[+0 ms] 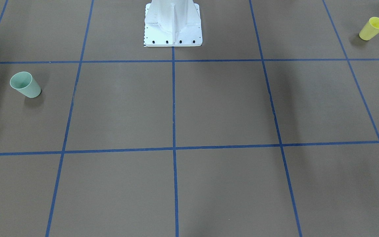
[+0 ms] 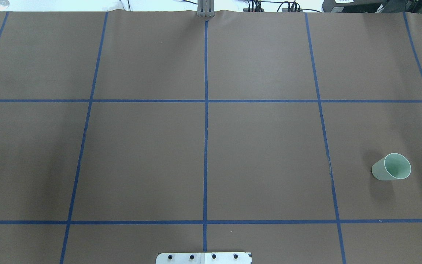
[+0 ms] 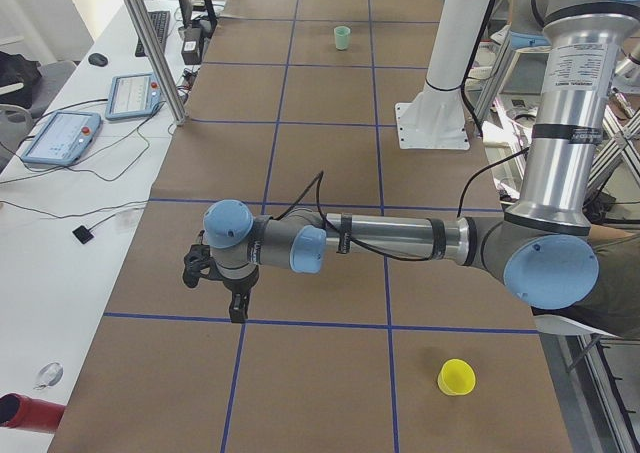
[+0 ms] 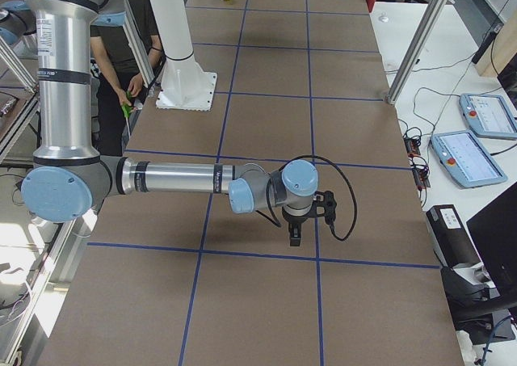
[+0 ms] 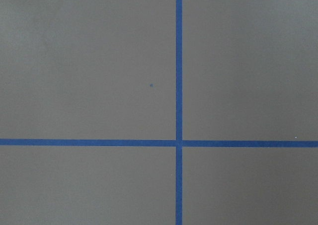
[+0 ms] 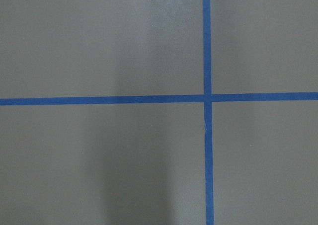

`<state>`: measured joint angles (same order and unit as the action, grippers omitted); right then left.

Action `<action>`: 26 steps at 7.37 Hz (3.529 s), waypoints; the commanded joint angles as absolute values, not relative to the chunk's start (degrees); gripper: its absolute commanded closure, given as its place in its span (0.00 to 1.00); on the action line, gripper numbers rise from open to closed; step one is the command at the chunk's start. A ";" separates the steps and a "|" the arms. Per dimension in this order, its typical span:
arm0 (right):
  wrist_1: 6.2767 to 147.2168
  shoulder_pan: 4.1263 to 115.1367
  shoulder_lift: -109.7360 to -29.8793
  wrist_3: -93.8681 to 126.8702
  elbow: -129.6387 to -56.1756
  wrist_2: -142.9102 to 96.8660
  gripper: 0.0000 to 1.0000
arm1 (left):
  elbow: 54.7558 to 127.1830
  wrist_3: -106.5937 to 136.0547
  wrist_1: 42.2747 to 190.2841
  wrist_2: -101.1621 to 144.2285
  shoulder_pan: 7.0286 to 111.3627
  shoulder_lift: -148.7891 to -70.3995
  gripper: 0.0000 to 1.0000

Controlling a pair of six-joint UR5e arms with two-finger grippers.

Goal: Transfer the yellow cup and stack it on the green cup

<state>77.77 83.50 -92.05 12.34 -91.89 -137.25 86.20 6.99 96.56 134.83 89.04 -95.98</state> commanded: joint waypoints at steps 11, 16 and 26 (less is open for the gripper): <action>86.66 83.58 -88.24 12.39 -91.85 -136.85 0.00 | 90.00 7.73 106.41 131.48 88.59 -86.50 0.00; 84.64 83.58 -89.73 12.39 -91.67 -137.02 0.00 | 90.17 10.99 109.34 131.48 88.68 -84.64 0.00; 82.98 81.22 -89.91 12.30 -90.61 -137.28 0.00 | 96.24 52.75 109.25 131.94 86.76 -79.72 0.00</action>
